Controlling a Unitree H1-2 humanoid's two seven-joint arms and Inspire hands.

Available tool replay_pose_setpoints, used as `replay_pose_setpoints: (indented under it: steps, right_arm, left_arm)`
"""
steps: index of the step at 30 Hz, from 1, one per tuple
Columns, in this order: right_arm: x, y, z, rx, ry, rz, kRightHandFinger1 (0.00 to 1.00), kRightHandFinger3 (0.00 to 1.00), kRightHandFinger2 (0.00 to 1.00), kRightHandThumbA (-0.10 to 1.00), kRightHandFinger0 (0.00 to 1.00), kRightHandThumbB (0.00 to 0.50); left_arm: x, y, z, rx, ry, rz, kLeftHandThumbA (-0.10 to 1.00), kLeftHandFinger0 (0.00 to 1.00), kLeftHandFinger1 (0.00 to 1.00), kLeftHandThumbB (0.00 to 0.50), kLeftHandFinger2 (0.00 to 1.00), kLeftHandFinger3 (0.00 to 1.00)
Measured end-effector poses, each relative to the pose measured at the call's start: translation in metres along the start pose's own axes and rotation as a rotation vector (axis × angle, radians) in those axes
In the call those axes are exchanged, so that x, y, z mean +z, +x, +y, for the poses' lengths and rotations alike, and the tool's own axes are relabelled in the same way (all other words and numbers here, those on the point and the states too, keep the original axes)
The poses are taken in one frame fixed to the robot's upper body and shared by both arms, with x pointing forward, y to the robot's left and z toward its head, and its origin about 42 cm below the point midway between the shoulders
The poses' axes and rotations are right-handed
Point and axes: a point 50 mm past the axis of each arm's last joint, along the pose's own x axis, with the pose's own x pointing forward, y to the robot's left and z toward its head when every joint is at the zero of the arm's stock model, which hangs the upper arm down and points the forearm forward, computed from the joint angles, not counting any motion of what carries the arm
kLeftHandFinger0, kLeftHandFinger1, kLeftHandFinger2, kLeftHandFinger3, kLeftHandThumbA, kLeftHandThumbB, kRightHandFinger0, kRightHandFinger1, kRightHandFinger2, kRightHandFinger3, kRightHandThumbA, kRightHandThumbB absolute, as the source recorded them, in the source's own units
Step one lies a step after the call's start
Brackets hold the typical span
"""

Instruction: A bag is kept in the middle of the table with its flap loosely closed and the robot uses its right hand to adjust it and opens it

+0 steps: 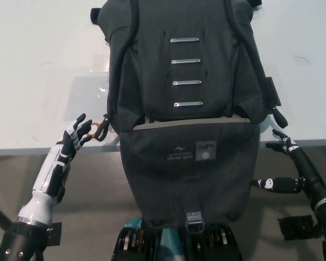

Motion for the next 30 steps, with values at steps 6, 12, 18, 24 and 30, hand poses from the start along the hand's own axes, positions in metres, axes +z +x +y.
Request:
replay_pose_setpoints:
  steps: [6,12,18,24,30]
  right_arm:
    - [-0.004,0.001,-0.002,-0.028,0.019,-0.031,1.00,1.00,1.00,1.00,1.00,0.174]
    - [-0.001,-0.014,-0.002,-0.068,0.070,-0.110,1.00,1.00,1.00,1.00,1.00,0.183]
    - [-0.001,-0.046,0.014,-0.087,0.161,-0.203,1.00,1.00,1.00,1.00,1.00,0.187]
    - [-0.004,-0.093,0.038,-0.058,0.242,-0.264,1.00,1.00,1.00,1.00,1.00,0.218]
    - [-0.011,-0.115,0.049,-0.034,0.283,-0.285,1.00,1.00,1.00,1.00,1.00,0.239]
  left_arm:
    - [0.000,0.004,0.000,0.000,-0.003,-0.001,1.00,1.00,1.00,0.139,1.00,1.00]
    - [0.000,0.006,0.001,0.000,-0.005,-0.003,1.00,1.00,1.00,0.155,1.00,1.00]
    - [0.000,0.006,0.001,0.001,-0.005,-0.004,1.00,1.00,1.00,0.163,1.00,1.00]
    - [0.001,0.007,0.002,0.003,-0.004,-0.006,1.00,1.00,1.00,0.143,1.00,1.00]
    - [0.001,0.007,0.003,0.003,-0.002,-0.007,1.00,1.00,1.00,0.149,1.00,1.00]
